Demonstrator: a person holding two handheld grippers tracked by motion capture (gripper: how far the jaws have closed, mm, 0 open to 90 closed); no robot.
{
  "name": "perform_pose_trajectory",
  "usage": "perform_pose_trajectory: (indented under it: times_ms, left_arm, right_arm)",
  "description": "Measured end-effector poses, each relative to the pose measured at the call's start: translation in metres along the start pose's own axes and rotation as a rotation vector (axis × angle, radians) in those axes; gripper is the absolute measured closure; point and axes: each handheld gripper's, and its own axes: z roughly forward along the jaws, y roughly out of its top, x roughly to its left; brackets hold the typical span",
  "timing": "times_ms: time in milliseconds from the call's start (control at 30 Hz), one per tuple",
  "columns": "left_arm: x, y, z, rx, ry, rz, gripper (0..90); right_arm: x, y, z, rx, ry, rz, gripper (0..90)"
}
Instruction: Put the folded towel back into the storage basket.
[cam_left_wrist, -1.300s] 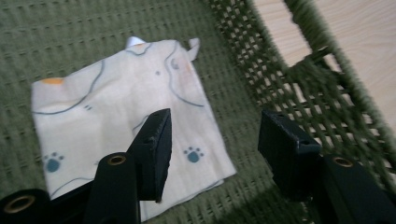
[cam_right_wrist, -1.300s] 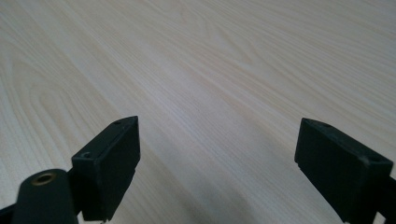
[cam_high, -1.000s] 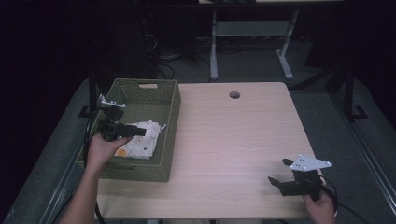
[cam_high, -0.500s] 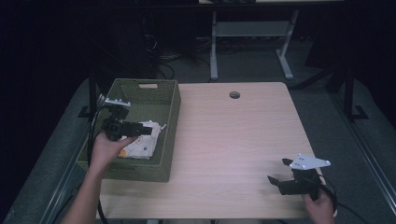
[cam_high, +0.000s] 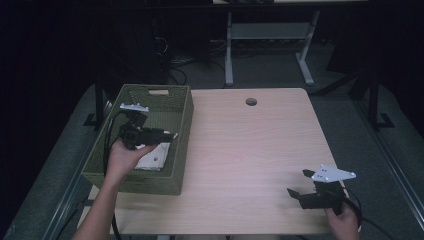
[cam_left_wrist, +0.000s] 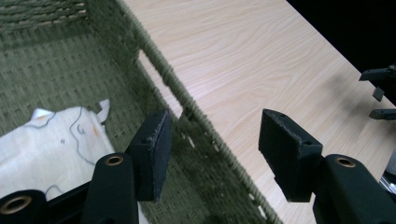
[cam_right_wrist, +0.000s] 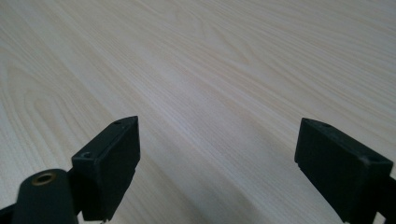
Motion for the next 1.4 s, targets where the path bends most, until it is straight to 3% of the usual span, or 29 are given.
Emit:
perform_pose_trajectory:
  times_ms: [533,800,1400]
  left_arm:
    - [-0.035,0.017,0.016,0.002,-0.039,0.083,44.6]
    - [-0.052,0.024,0.027,-0.006,-0.062,0.106,44.6]
    - [-0.087,0.025,0.063,0.020,-0.119,0.157,42.2]
  right_arm:
    - [-0.002,0.000,-0.005,-0.018,-0.014,0.010,13.9]
    - [-0.005,-0.001,-0.008,-0.028,-0.016,0.007,13.9]
    - [-0.005,0.000,-0.009,-0.037,-0.035,0.024,13.9]
